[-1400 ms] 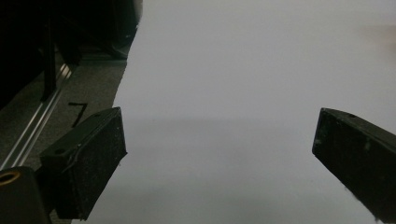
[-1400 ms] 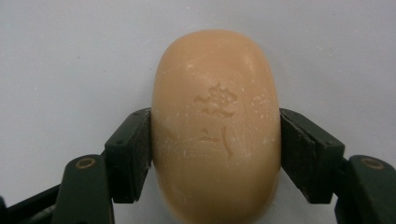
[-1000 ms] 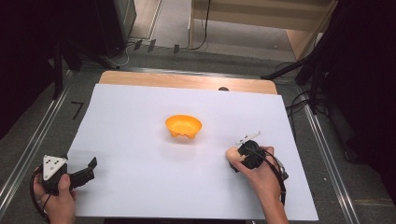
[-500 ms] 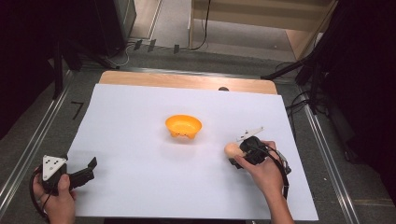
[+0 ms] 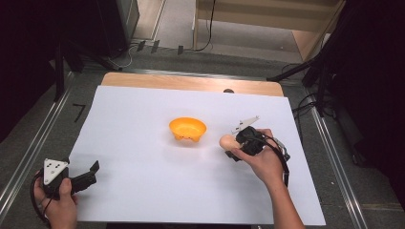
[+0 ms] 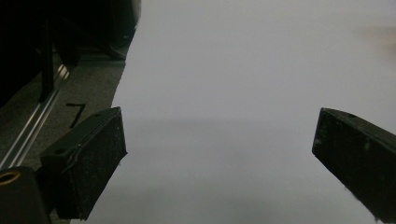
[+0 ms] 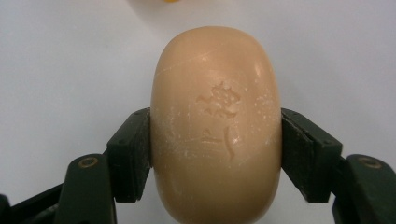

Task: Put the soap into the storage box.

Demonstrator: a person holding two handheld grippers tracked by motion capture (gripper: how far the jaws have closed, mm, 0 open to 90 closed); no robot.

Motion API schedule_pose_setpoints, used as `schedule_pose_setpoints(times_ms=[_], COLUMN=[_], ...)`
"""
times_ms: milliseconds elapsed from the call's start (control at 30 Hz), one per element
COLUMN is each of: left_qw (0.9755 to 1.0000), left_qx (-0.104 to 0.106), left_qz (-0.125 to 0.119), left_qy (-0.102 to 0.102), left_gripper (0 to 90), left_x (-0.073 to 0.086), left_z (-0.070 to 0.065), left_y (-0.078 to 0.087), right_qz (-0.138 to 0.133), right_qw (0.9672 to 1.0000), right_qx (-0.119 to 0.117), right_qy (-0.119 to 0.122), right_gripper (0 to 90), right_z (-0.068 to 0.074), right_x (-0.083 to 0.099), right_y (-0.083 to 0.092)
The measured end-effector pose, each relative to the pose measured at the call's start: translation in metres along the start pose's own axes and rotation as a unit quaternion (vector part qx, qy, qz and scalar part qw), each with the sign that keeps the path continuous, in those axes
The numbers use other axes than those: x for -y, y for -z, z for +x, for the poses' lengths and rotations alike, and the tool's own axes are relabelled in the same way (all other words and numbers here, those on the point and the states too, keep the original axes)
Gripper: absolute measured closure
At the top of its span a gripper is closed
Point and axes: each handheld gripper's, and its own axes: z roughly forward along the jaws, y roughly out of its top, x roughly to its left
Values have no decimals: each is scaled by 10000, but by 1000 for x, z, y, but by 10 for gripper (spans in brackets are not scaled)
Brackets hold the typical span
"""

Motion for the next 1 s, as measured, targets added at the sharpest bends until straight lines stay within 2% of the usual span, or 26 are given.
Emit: schedule_pose_setpoints(times_ms=[67, 133, 200, 233, 267, 333, 433, 533, 733, 1000], left_qw=[10000, 10000, 10000, 10000, 10000, 10000, 10000, 10000, 10000, 10000], left_qx=[-1, 8, 6, 9, 9, 12, 15, 15, 26, 31], left_qz=[-7, 1, -3, 0, 0, 0, 3, 2, -2, -6], left_qy=[-4, -19, -20, -18, -18, -23, -17, -14, -44, -38], left_gripper=[32, 31, 32, 32, 32, 32, 31, 32, 32, 32], left_x=[0, 0, 0, 0, 0, 0, 0, 0, 0, 0], left_z=[0, 0, 0, 0, 0, 0, 0, 0, 0, 0], left_y=[0, 0, 0, 0, 0, 0, 0, 0, 0, 0], right_qz=[1, -147, -146, -177, -177, -190, -142, -191, -152, -174], right_qw=[10000, 9995, 9992, 9987, 9987, 9975, 9968, 9967, 9953, 9914], right_qx=[-38, -137, -153, -141, -141, -154, -174, -247, -361, -512], right_qy=[48, 230, 326, 468, 468, 664, 773, 754, 890, 1191], right_gripper=[334, 334, 334, 334, 334, 334, 334, 334, 334, 333], right_z=[0, -1, -1, -2, -2, -2, -3, -3, -3, -3], right_x=[-3, -13, -18, -21, -21, -29, -36, -39, -54, -75], right_y=[0, 1, 1, 1, 1, -1, -3, -4, -4, -7])
